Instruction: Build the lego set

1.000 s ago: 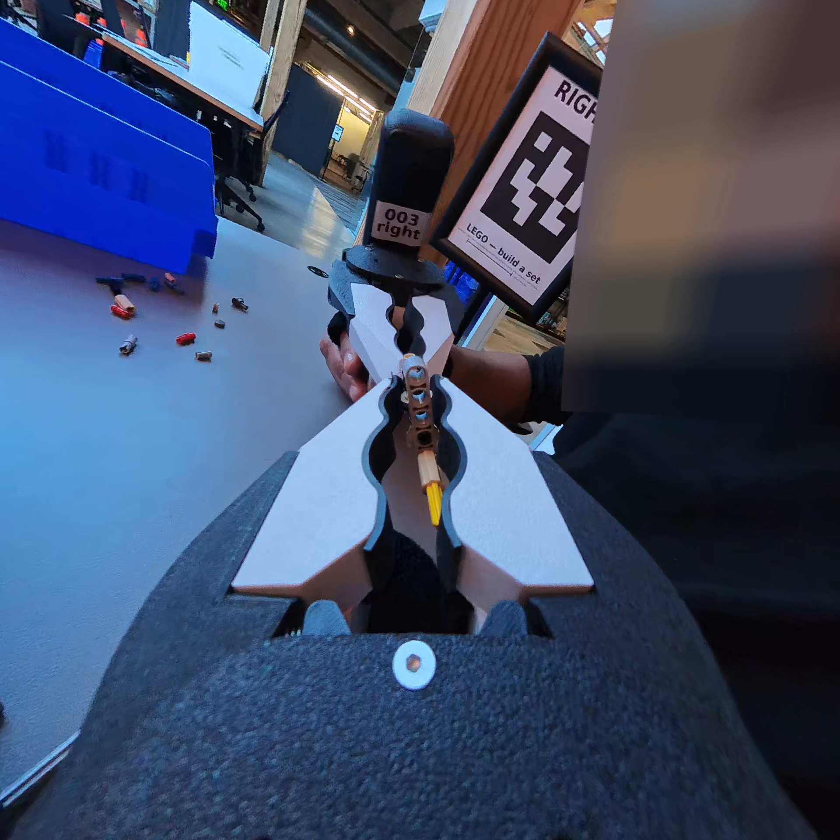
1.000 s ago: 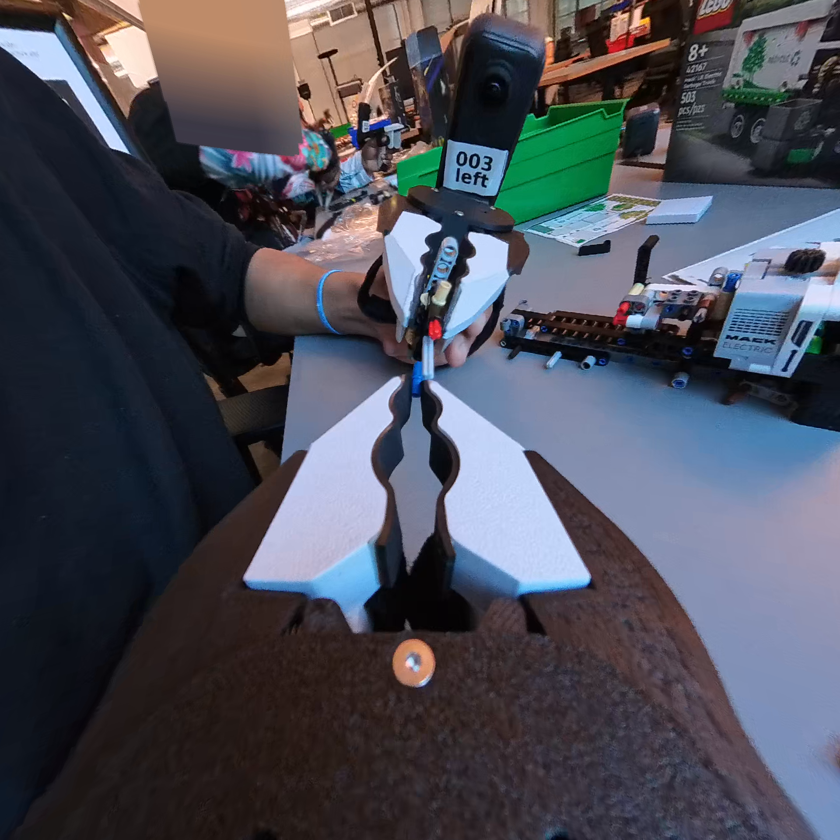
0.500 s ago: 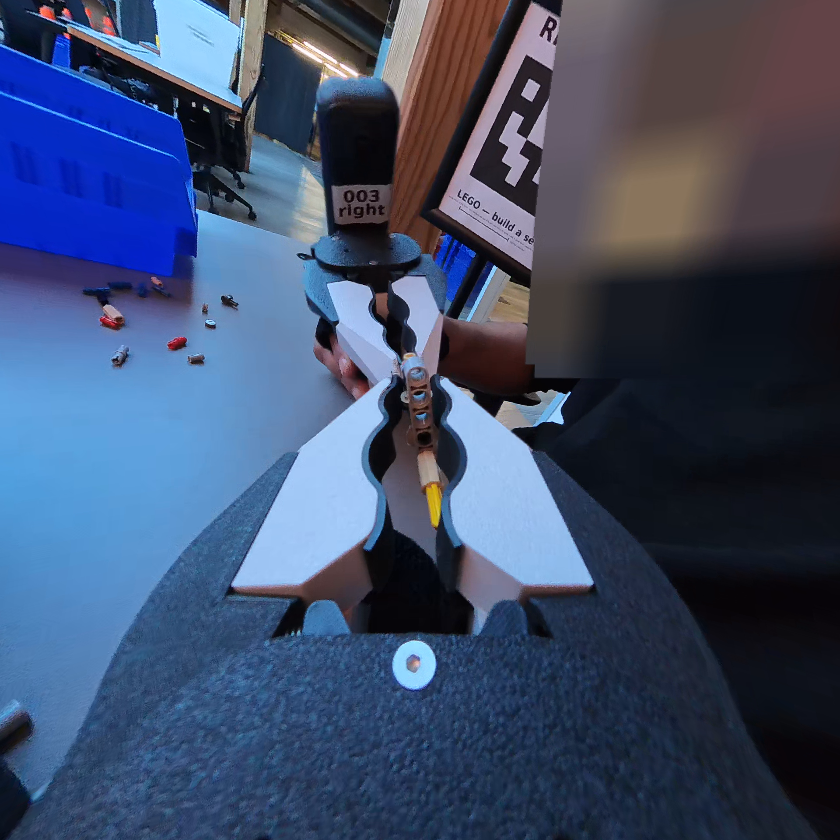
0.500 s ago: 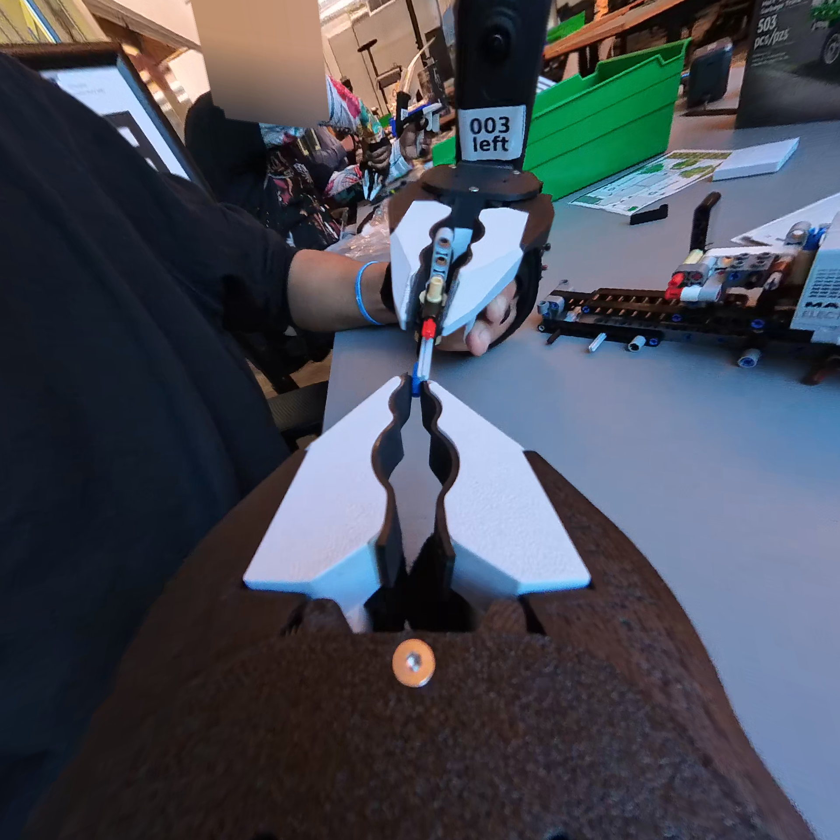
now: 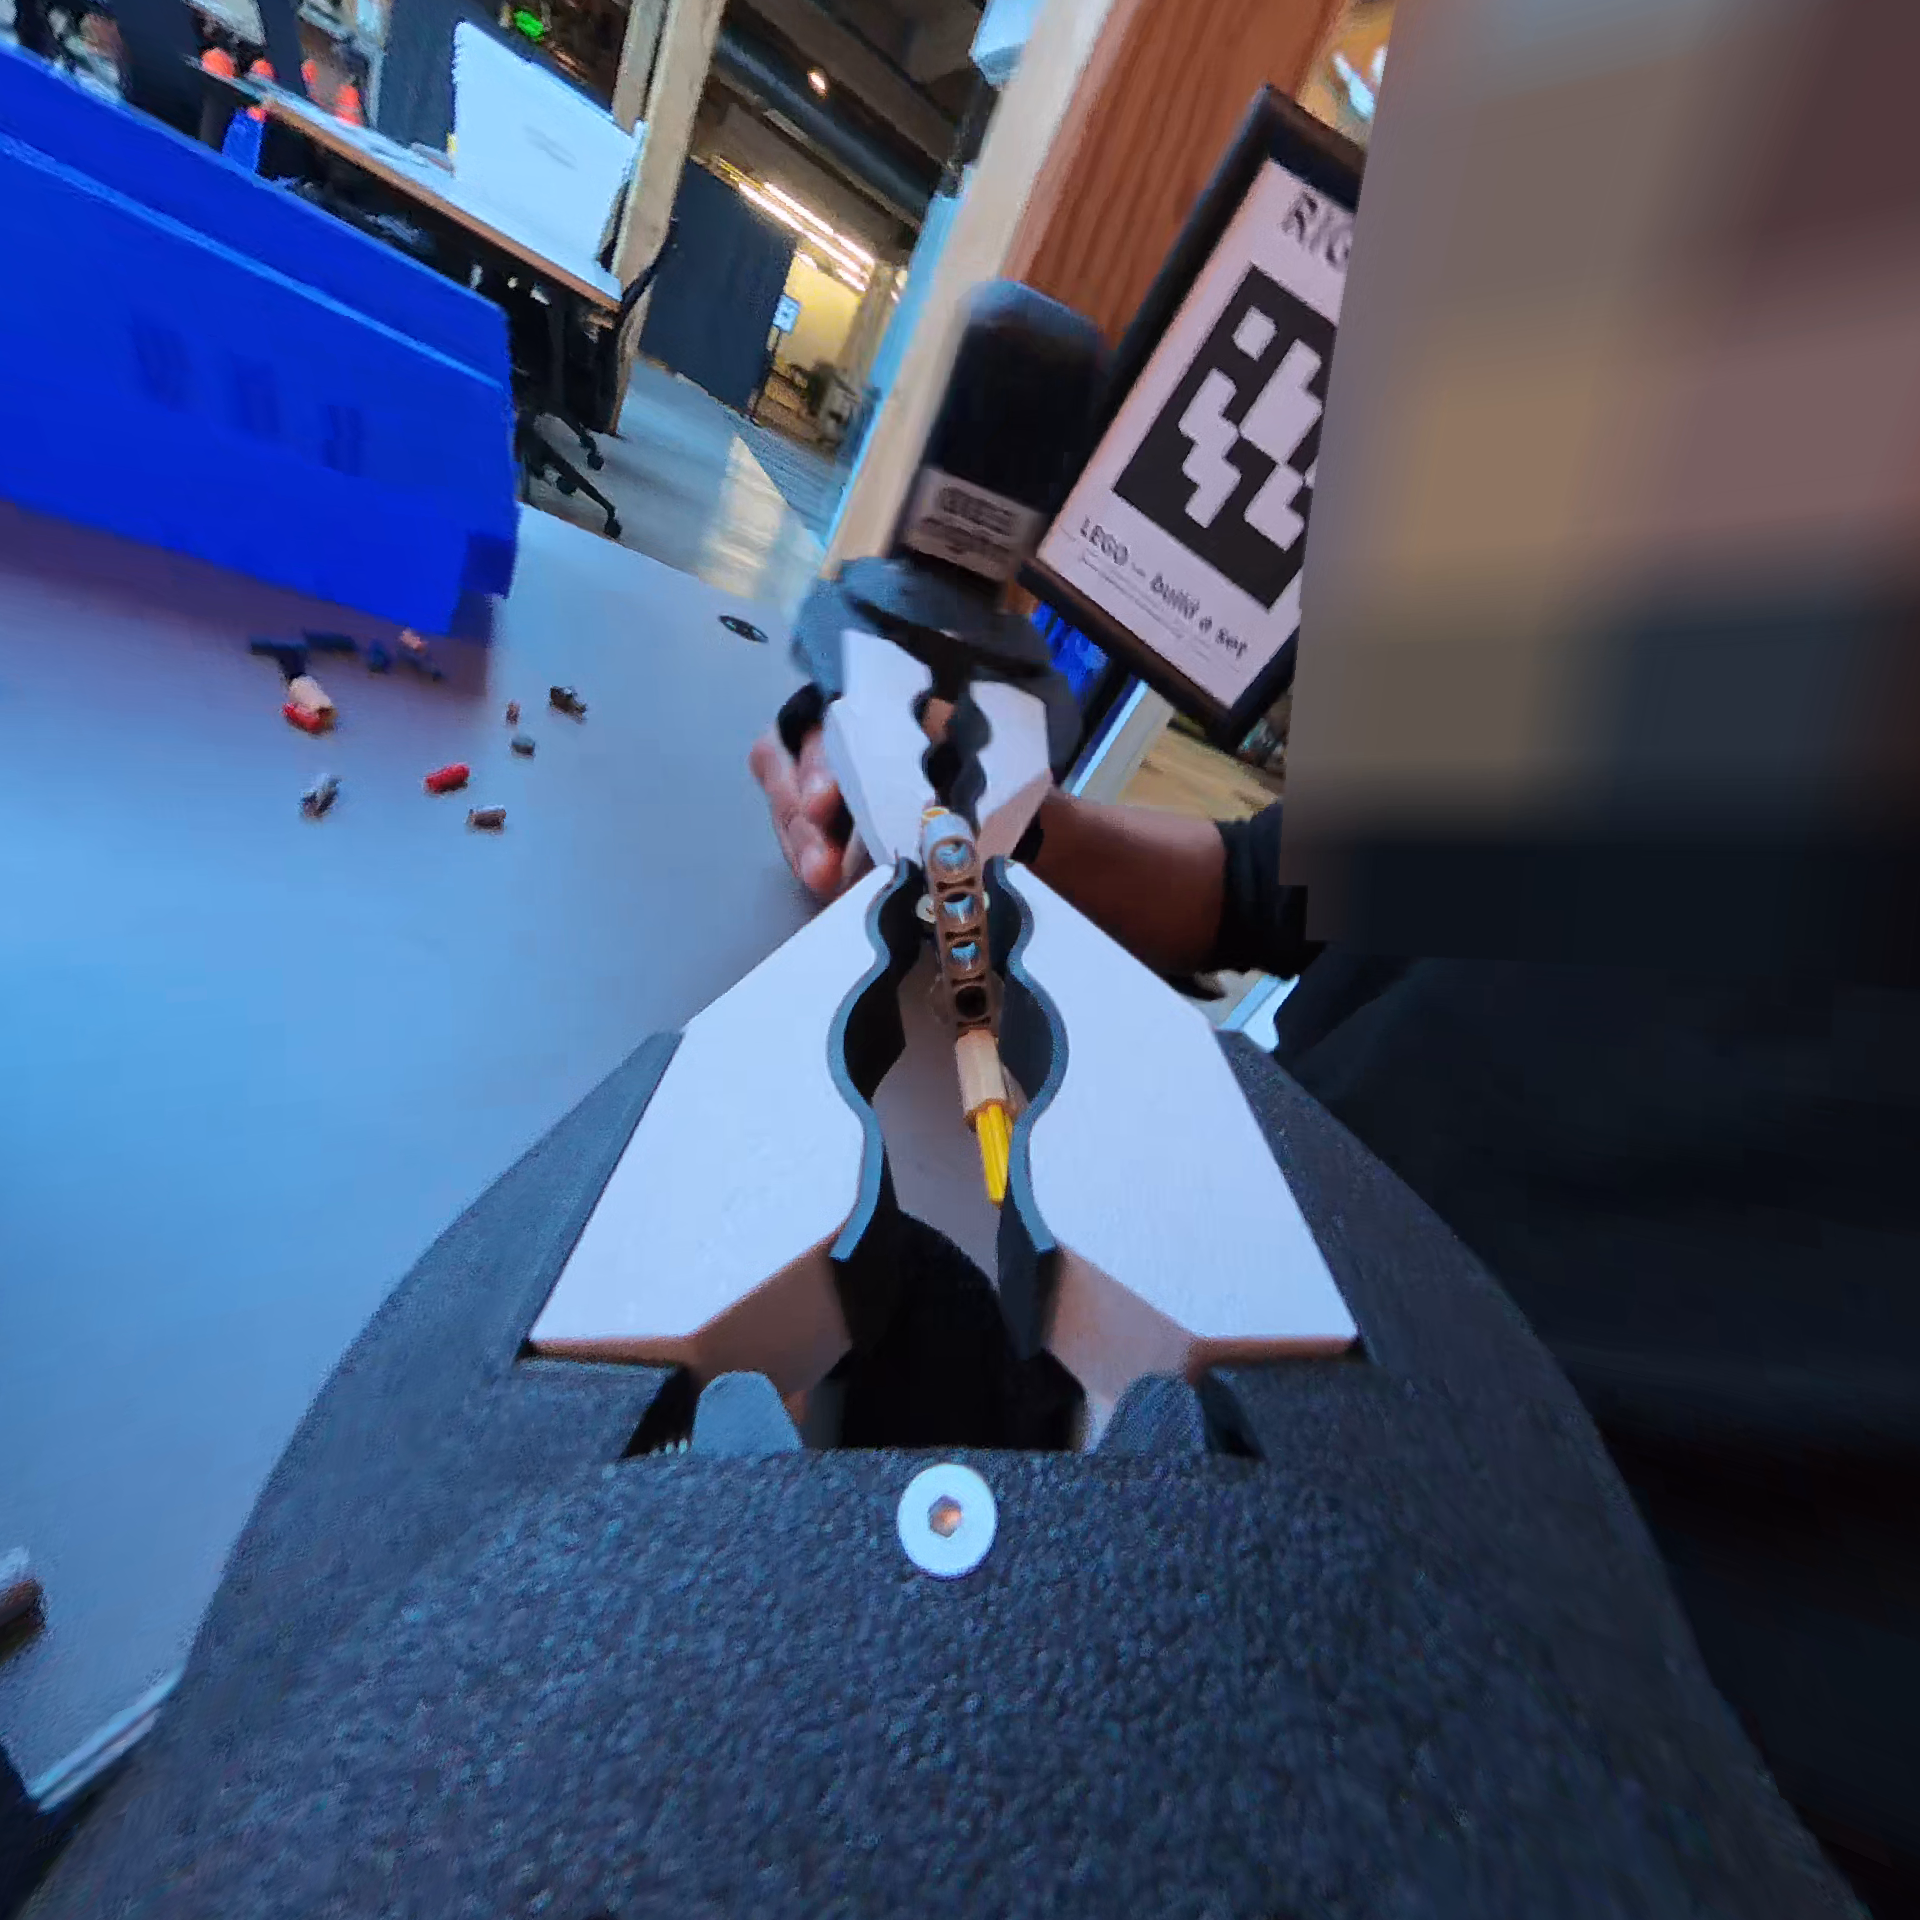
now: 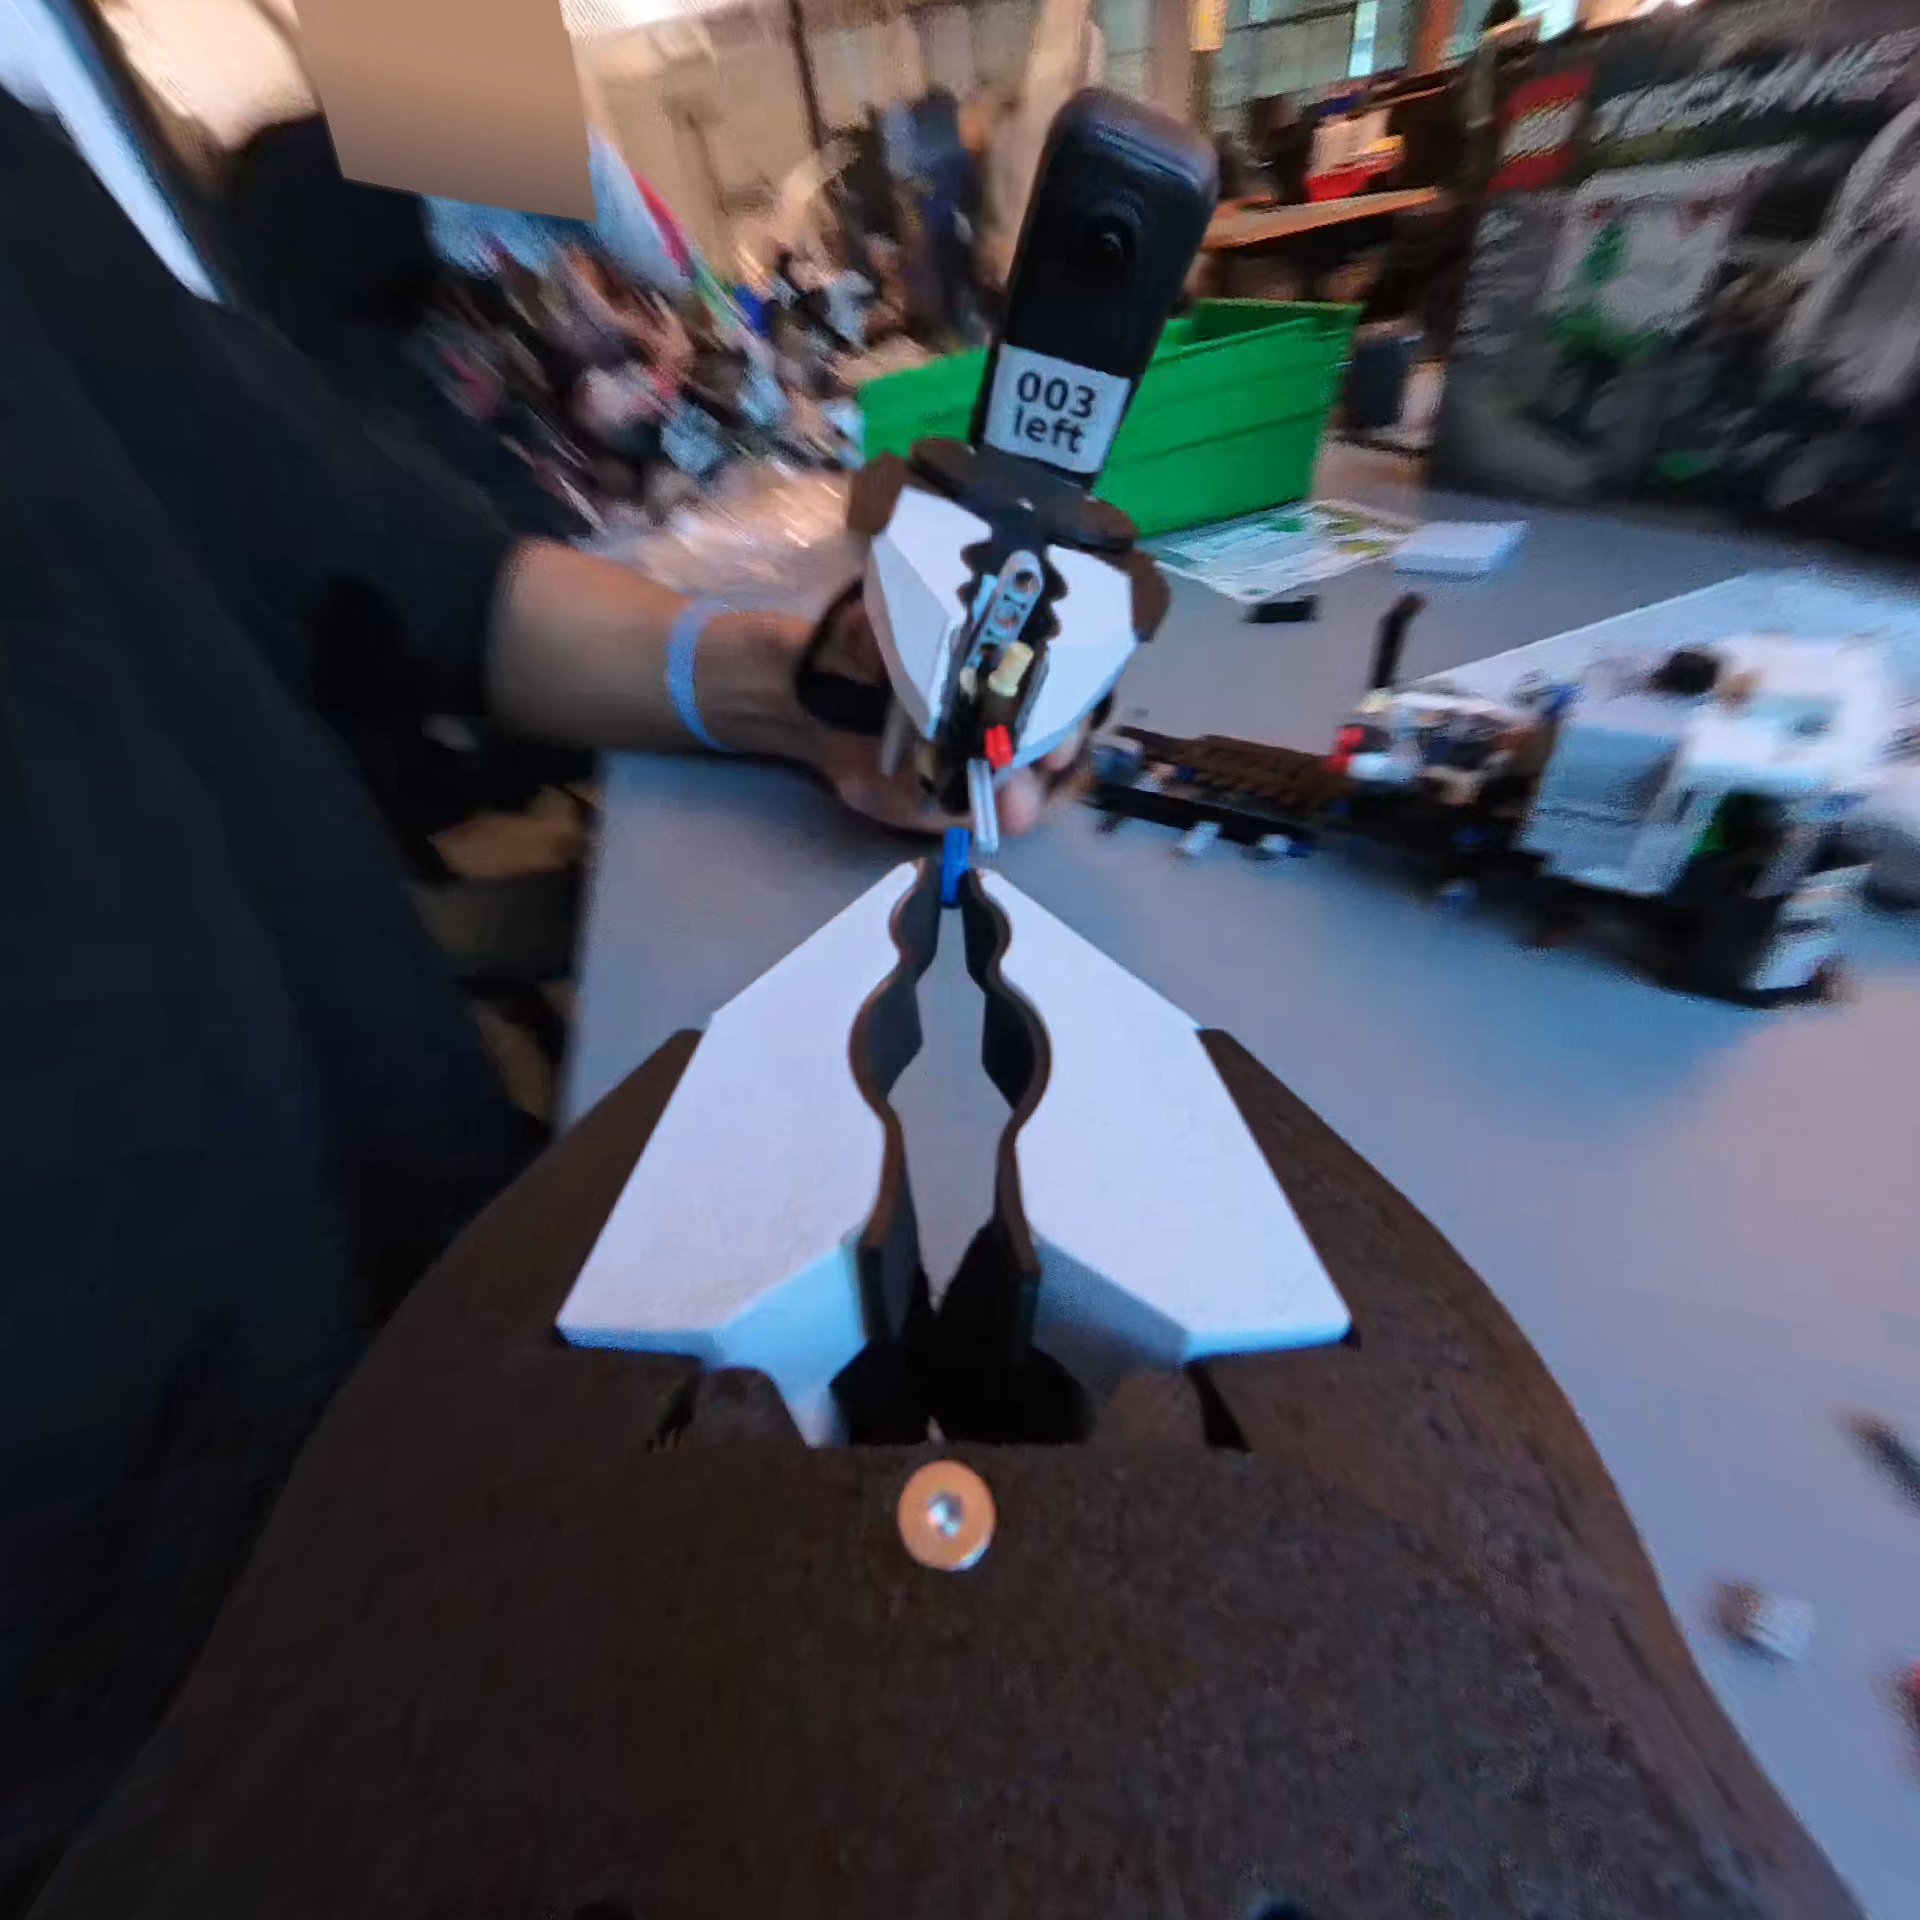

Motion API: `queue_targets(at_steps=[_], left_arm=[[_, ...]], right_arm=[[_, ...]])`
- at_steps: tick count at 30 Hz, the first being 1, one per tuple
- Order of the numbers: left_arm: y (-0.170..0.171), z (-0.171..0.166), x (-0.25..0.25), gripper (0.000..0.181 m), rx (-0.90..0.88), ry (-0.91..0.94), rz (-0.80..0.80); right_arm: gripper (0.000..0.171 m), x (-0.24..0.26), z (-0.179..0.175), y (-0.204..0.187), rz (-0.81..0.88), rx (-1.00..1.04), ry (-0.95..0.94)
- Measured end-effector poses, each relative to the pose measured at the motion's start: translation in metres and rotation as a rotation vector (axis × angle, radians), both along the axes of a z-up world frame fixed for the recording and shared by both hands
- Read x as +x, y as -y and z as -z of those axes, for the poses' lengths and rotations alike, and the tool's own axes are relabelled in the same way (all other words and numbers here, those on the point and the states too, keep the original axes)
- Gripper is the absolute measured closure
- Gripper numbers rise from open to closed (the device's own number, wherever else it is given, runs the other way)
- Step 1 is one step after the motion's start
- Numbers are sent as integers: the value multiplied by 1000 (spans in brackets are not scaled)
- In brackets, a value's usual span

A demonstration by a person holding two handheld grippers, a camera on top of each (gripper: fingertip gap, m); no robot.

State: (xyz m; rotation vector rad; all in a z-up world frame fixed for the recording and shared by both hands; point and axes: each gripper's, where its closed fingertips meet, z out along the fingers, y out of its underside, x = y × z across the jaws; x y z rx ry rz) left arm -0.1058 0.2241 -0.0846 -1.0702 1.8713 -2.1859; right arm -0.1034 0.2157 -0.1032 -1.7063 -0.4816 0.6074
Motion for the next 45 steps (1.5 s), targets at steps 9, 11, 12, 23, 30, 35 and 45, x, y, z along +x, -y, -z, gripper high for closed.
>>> queue_targets(at_steps=[9,11,12,23,30,35,45], left_arm=[[-9,4,16,172,-333,-282,-77],[-6,5,16,172,-343,-298,-77],[-5,6,16,172,-343,-308,-81],[-7,14,18,172,-399,-406,-98],[-8,14,18,172,-407,-406,-103],[-8,14,18,172,-403,-400,-108],[0,7,15,172,-346,-301,-92]], right_arm=[[169,24,-4,-8,404,572,1226],[168,20,-2,-8,418,612,1290],[169,18,-1,-8,423,632,1323],[169,14,-1,-9,452,734,1548],[169,14,1,-10,446,743,1591],[169,14,3,-11,437,723,1572],[169,16,2,-10,442,697,1523]])
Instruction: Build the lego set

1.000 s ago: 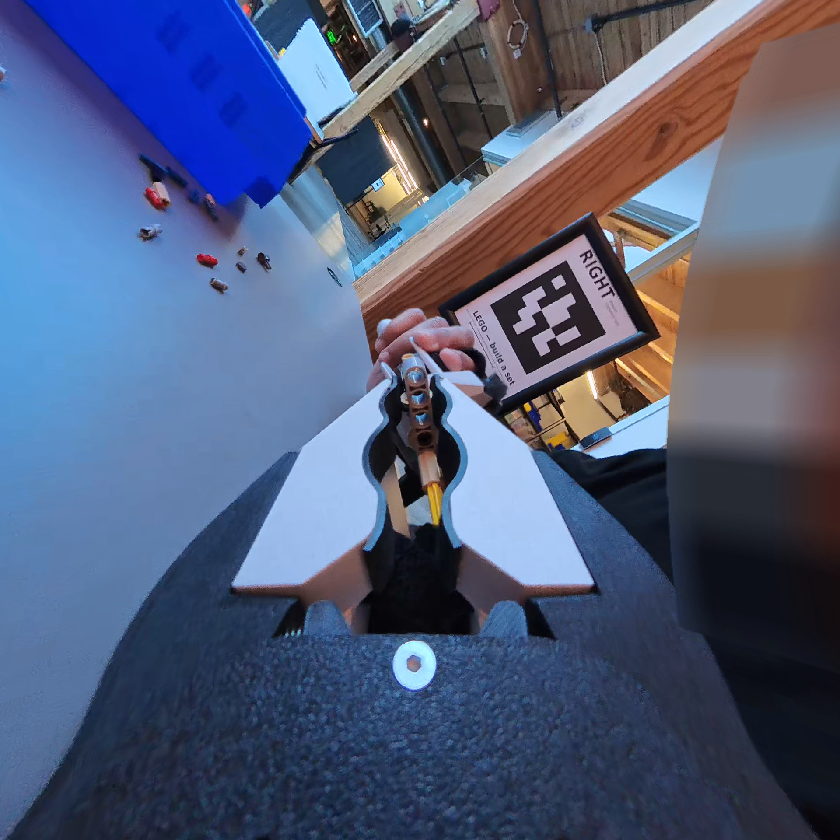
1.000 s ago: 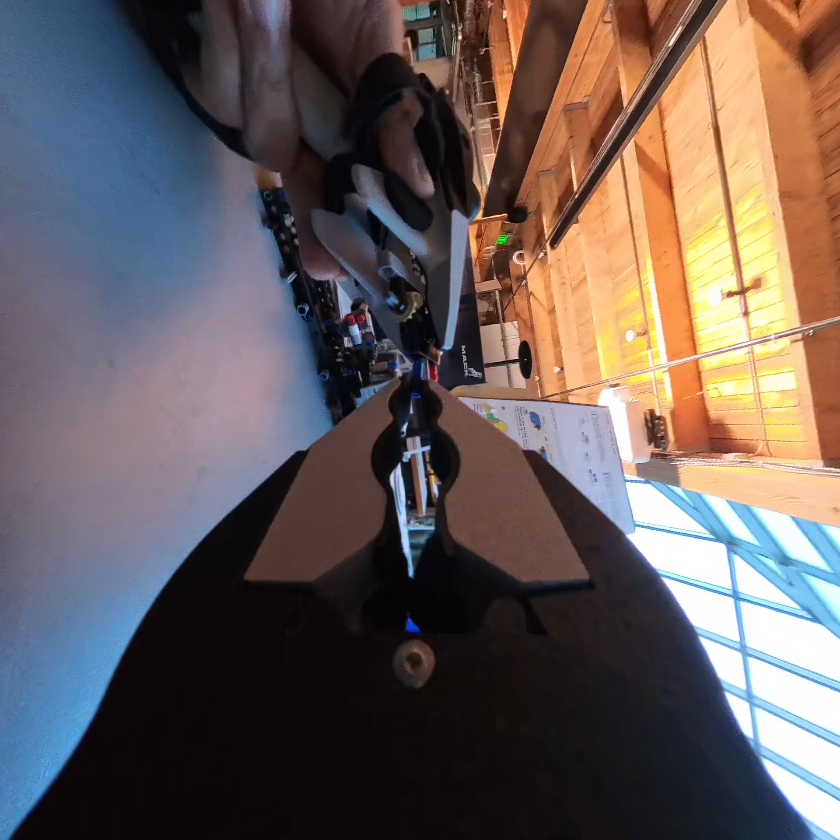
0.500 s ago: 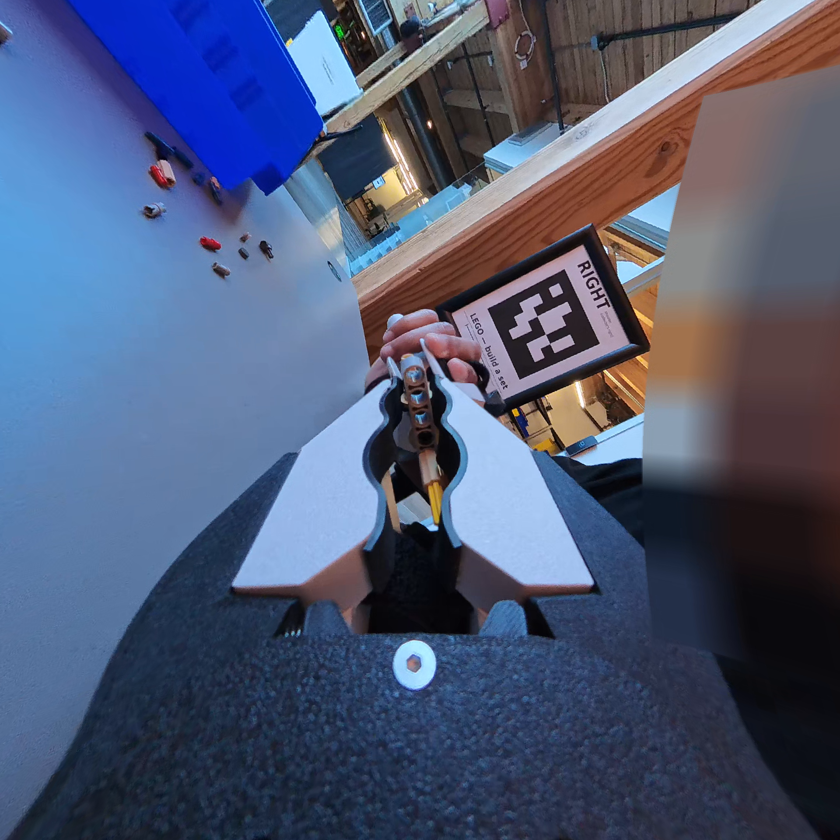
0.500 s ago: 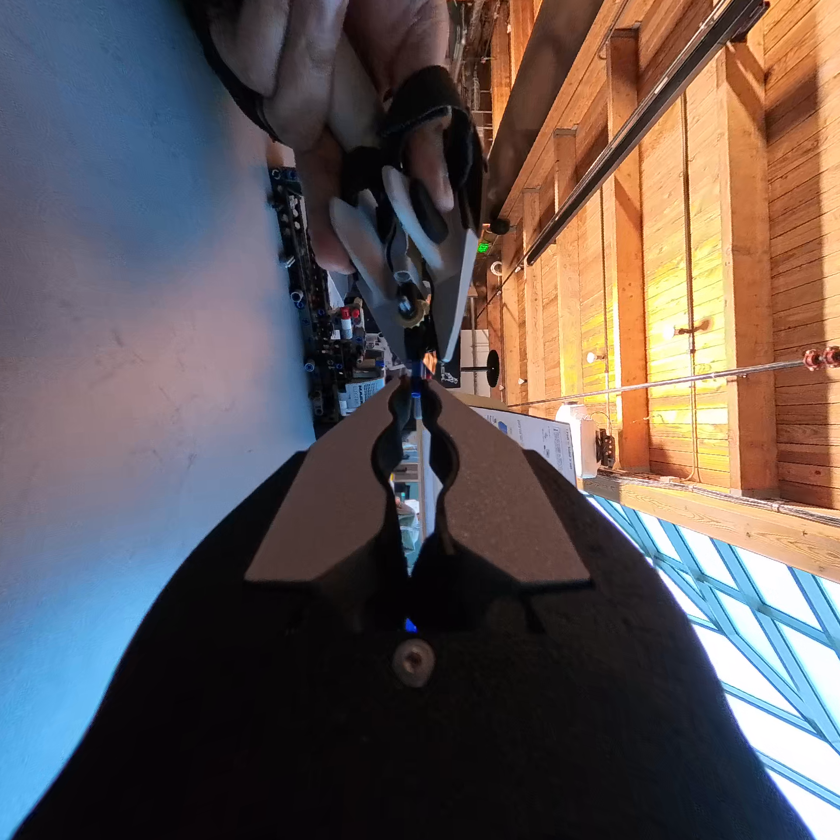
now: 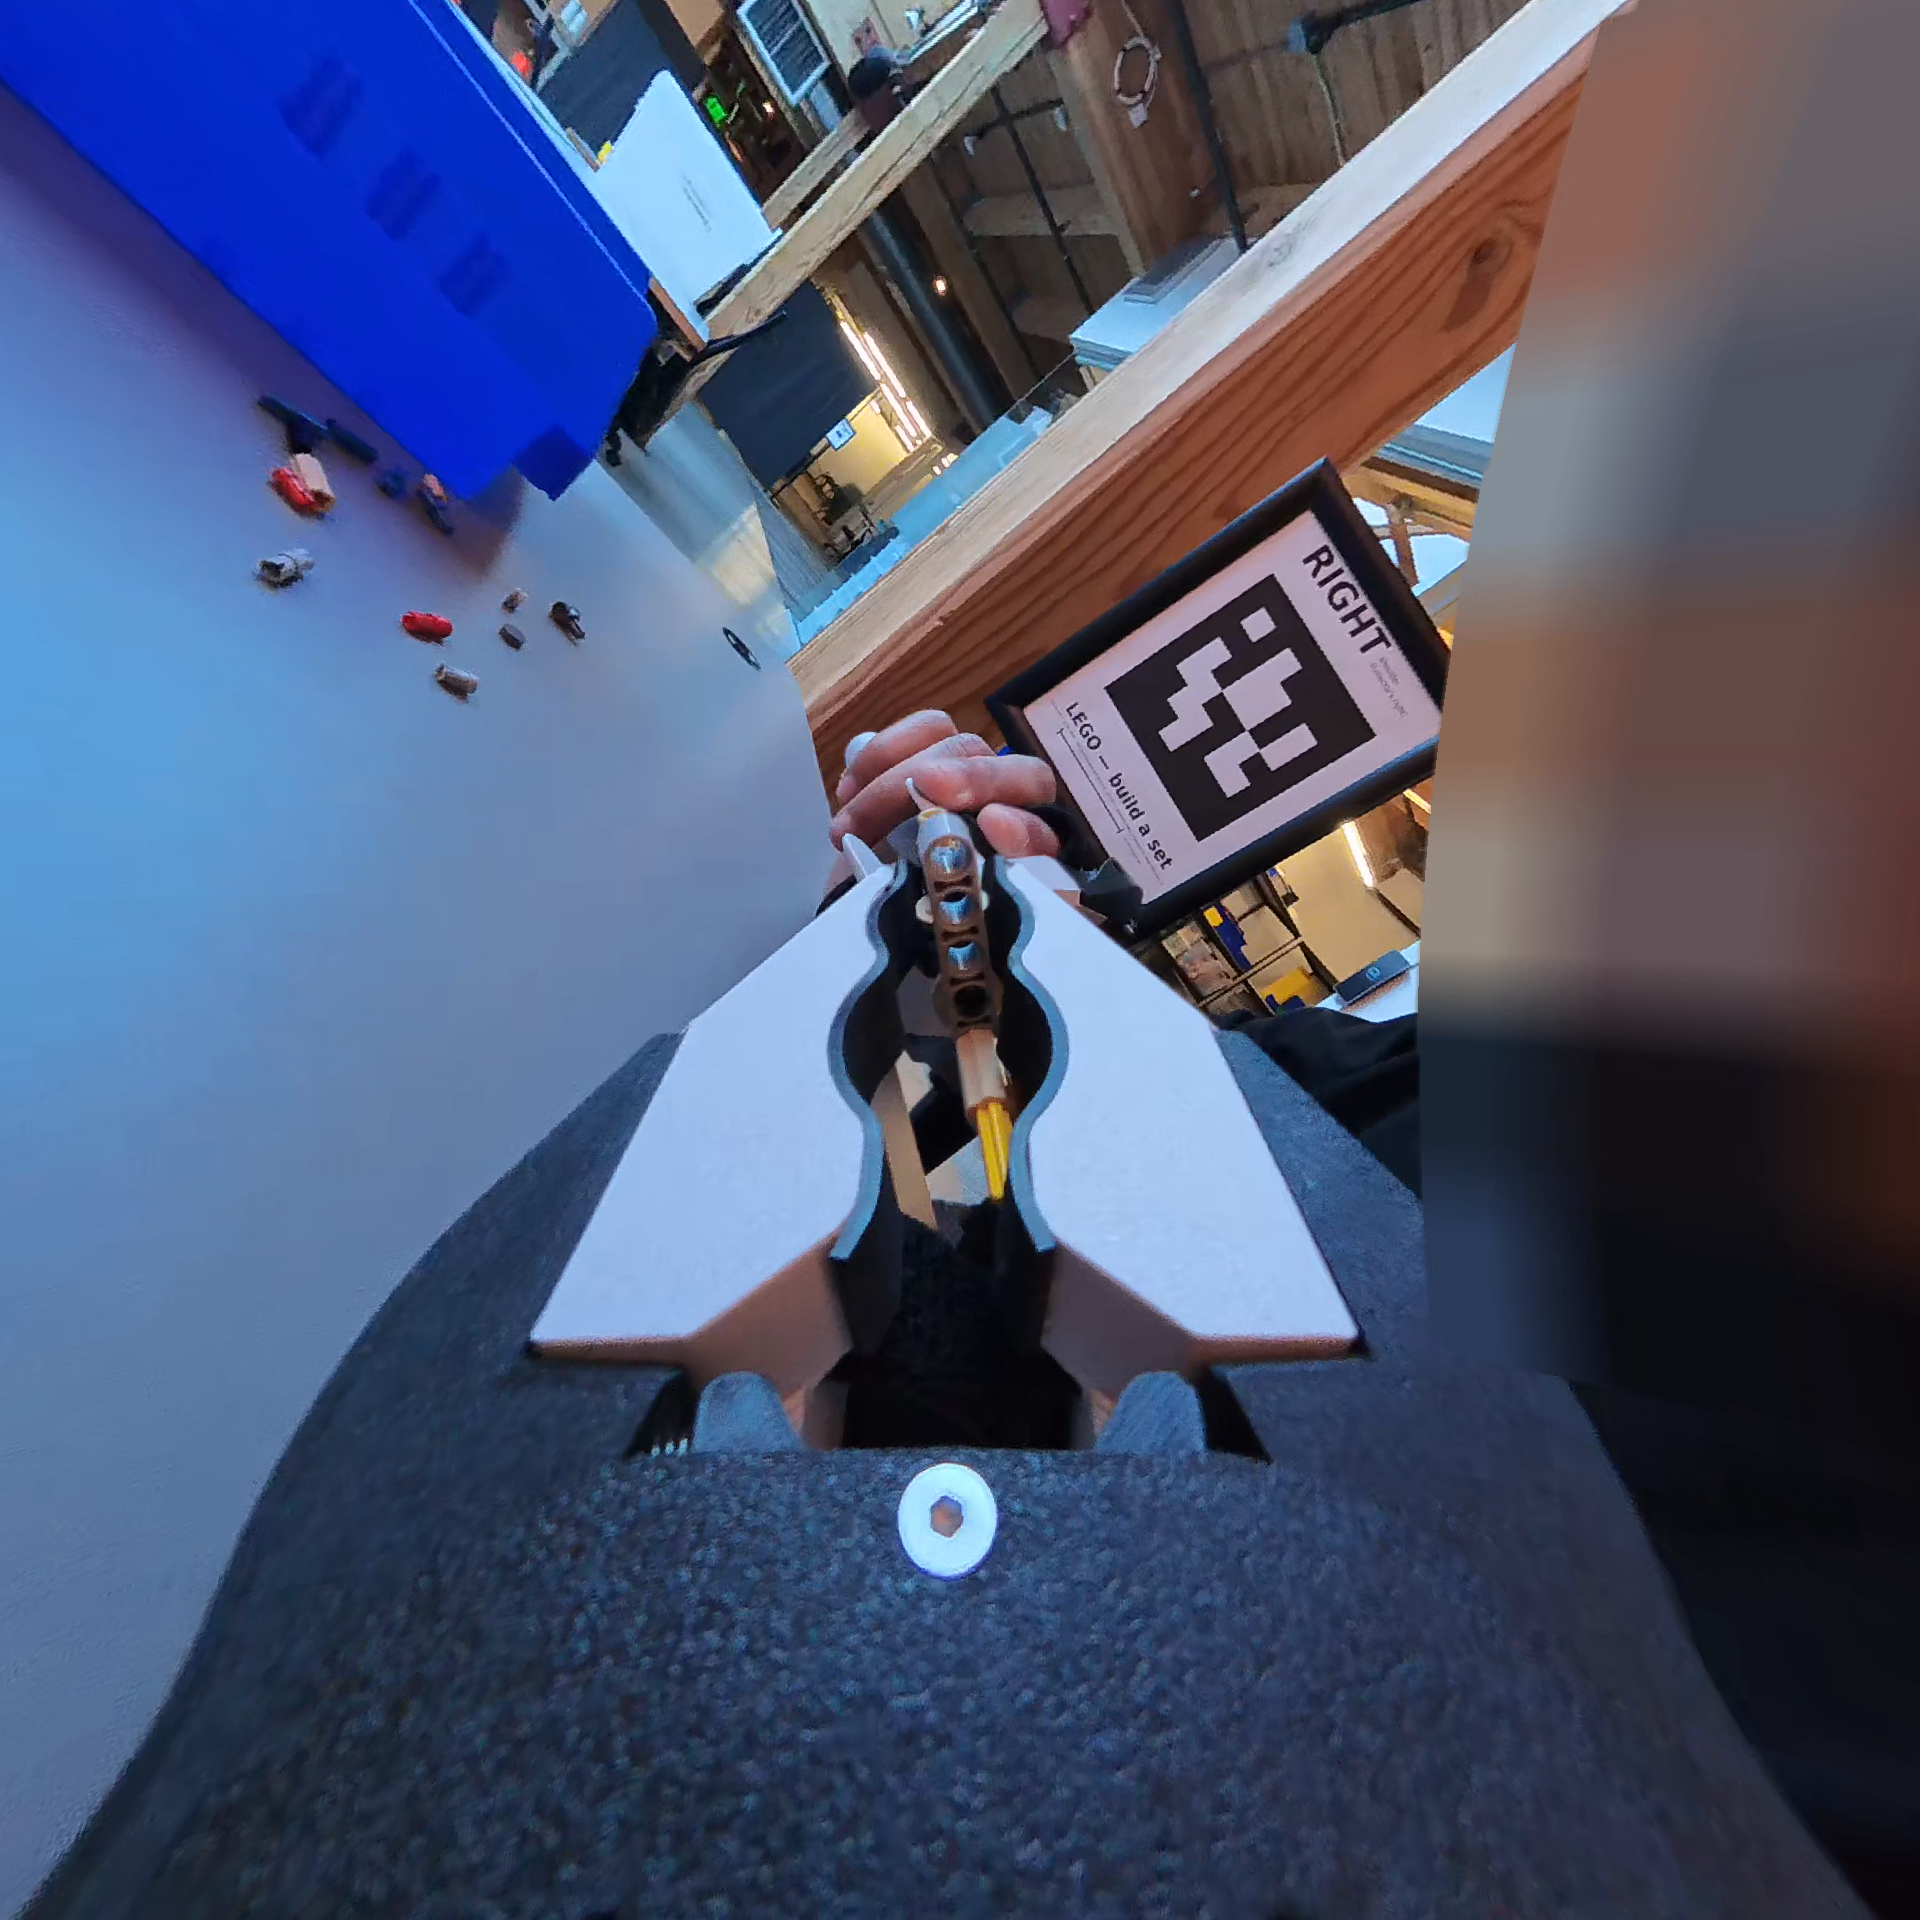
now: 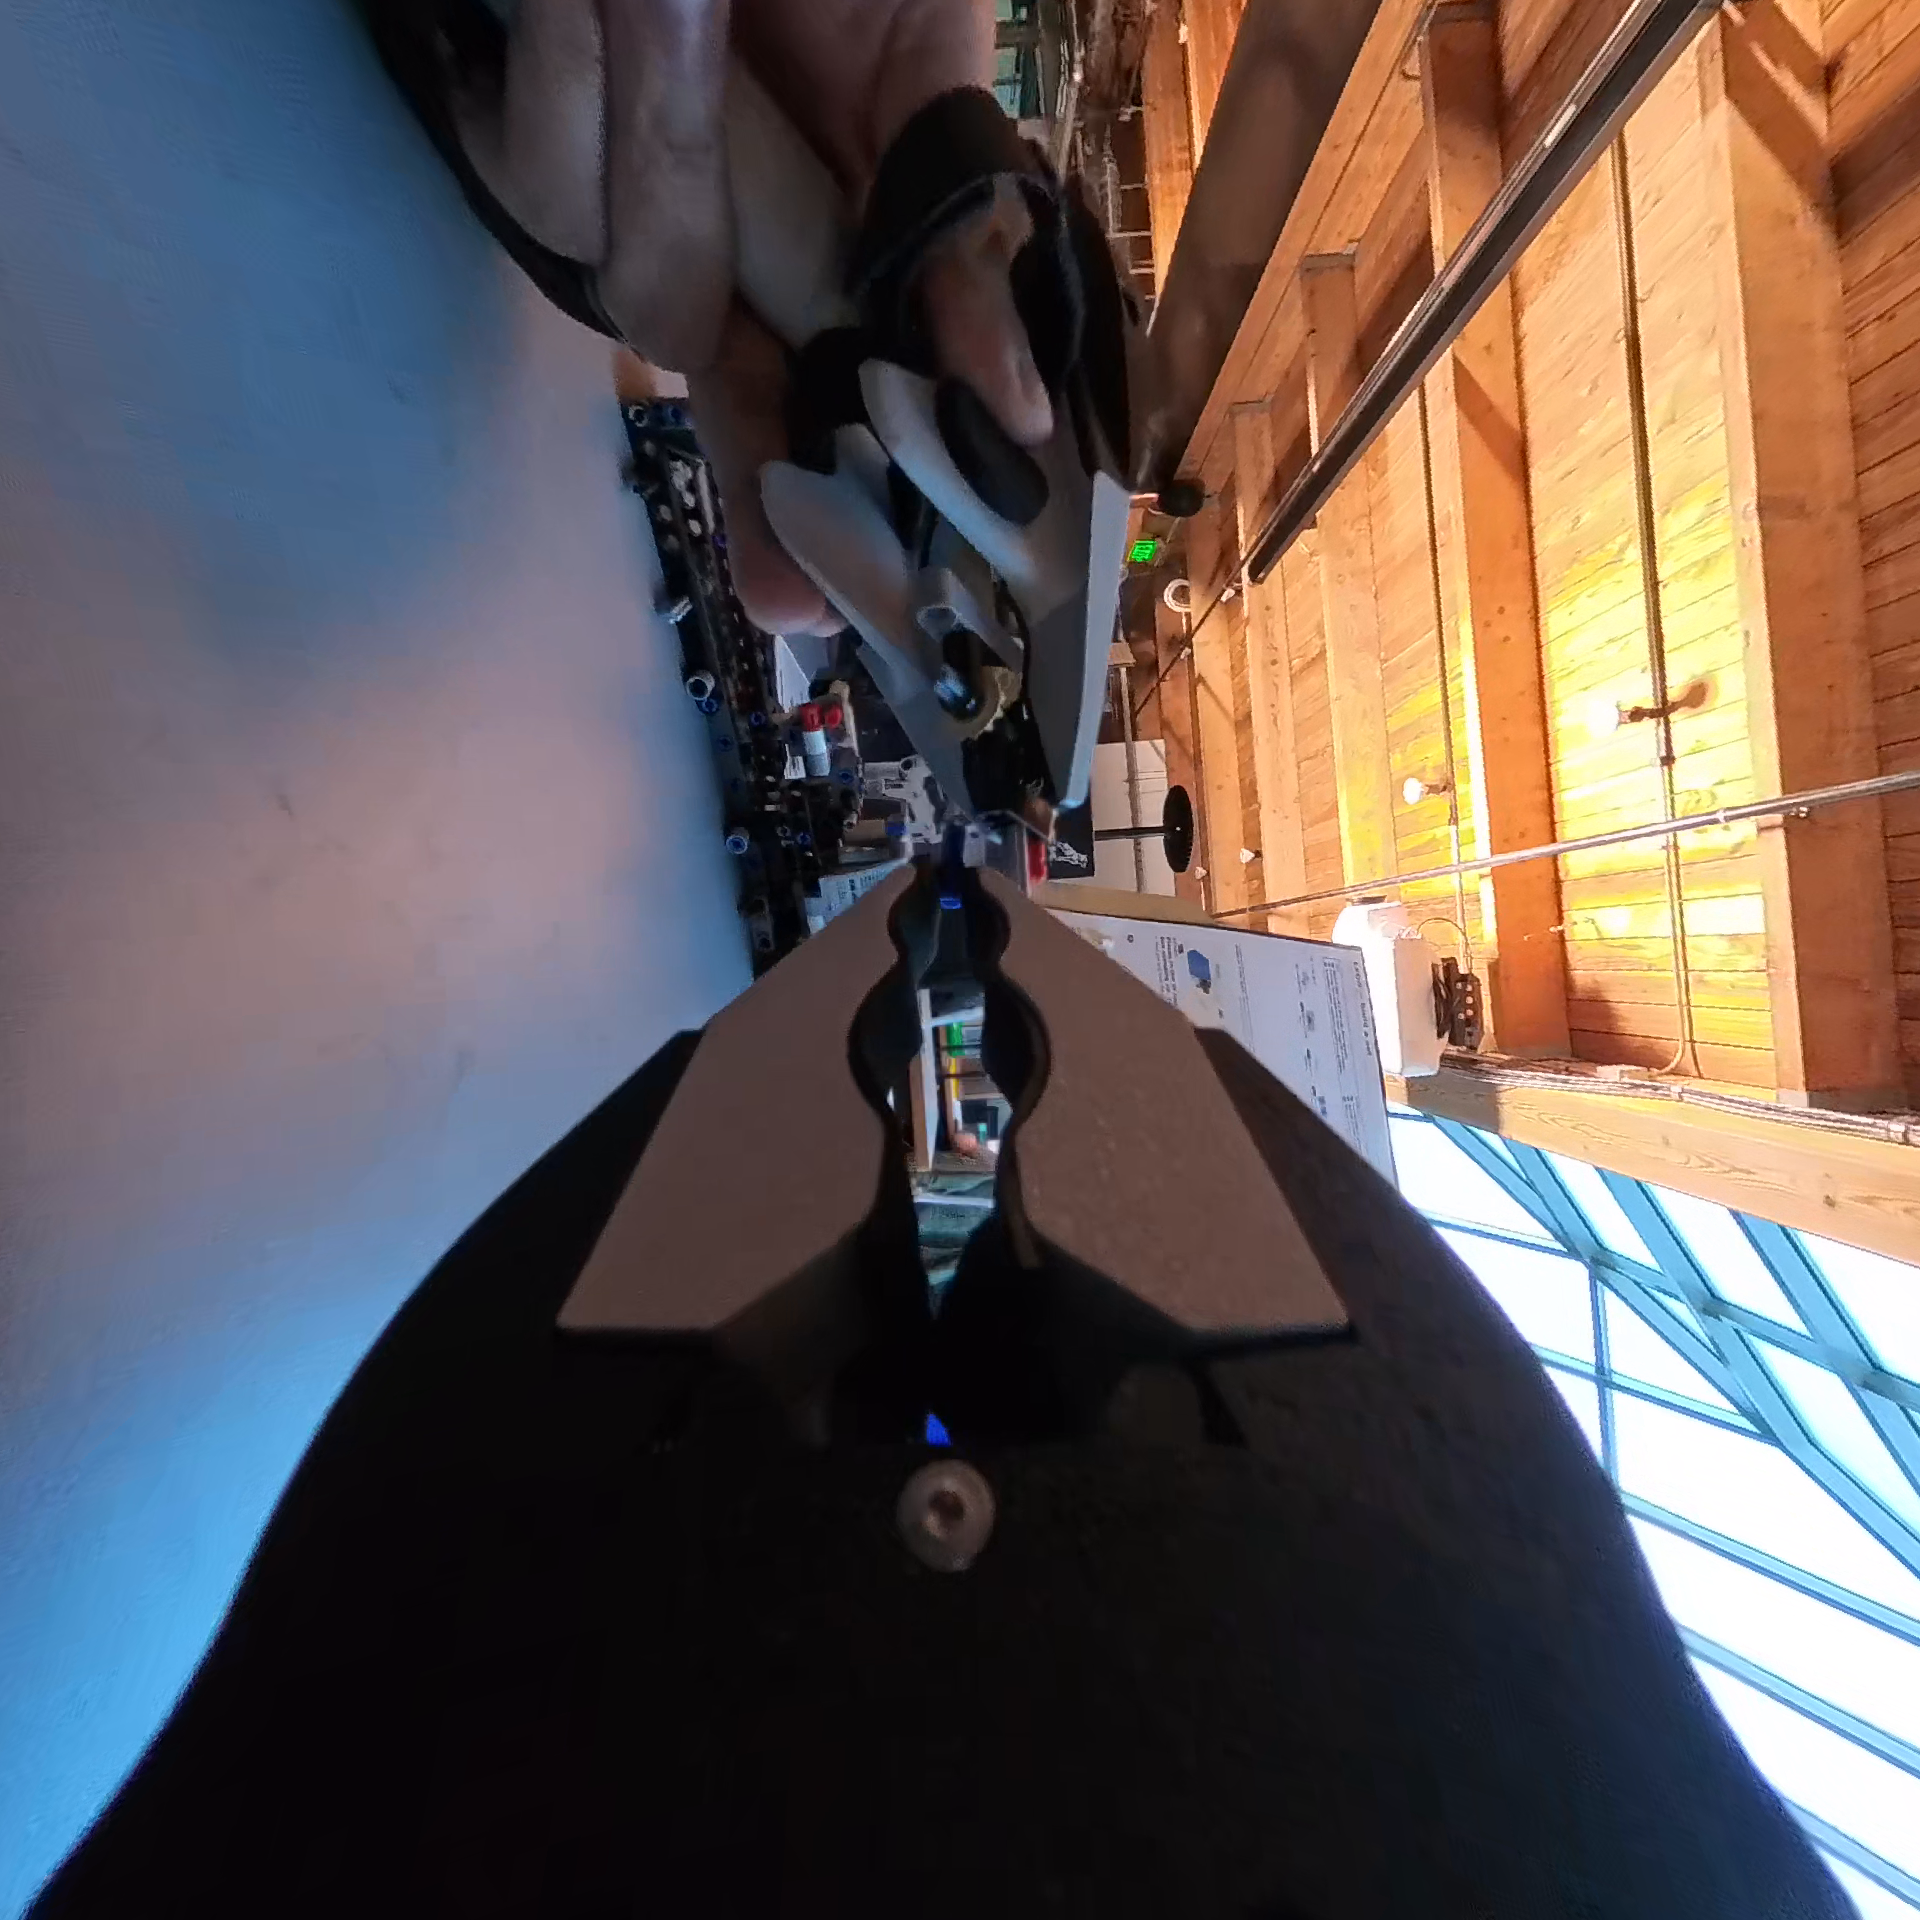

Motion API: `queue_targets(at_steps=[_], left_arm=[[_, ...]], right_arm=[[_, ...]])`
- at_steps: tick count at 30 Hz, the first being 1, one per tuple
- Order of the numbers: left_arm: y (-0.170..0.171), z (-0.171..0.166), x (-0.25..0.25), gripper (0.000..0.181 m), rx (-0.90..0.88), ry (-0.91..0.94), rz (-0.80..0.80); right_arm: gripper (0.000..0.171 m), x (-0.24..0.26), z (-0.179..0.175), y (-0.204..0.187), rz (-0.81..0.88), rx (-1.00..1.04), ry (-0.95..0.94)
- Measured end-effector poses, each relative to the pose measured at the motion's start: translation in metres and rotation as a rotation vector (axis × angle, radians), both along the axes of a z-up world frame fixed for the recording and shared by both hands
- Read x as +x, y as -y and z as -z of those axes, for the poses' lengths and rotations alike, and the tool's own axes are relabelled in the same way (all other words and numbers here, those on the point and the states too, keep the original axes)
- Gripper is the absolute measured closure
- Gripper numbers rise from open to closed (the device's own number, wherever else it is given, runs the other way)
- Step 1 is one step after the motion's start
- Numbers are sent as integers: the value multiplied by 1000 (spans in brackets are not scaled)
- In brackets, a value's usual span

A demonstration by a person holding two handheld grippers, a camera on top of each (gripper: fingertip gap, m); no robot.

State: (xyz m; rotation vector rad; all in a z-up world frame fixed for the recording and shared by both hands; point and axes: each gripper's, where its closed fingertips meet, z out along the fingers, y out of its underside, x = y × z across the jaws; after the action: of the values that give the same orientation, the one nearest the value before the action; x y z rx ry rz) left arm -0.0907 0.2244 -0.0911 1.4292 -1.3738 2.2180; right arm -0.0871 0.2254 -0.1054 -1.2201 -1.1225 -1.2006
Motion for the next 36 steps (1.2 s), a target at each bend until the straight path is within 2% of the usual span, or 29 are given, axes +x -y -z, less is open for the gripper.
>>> queue_targets(at_steps=[17,25,33,36], left_arm=[[-1,3,1,172,51,8,-9],[-2,2,5,173,42,9,-83],[-2,6,6,173,28,-30,-80],[-4,9,9,173,66,-31,-130]], right_arm=[[169,-4,-3,3,-20,10,-23],[169,0,-4,1,12,5,-43],[169,1,1,0,9,-21,-43],[169,2,3,-2,40,-37,-44]])
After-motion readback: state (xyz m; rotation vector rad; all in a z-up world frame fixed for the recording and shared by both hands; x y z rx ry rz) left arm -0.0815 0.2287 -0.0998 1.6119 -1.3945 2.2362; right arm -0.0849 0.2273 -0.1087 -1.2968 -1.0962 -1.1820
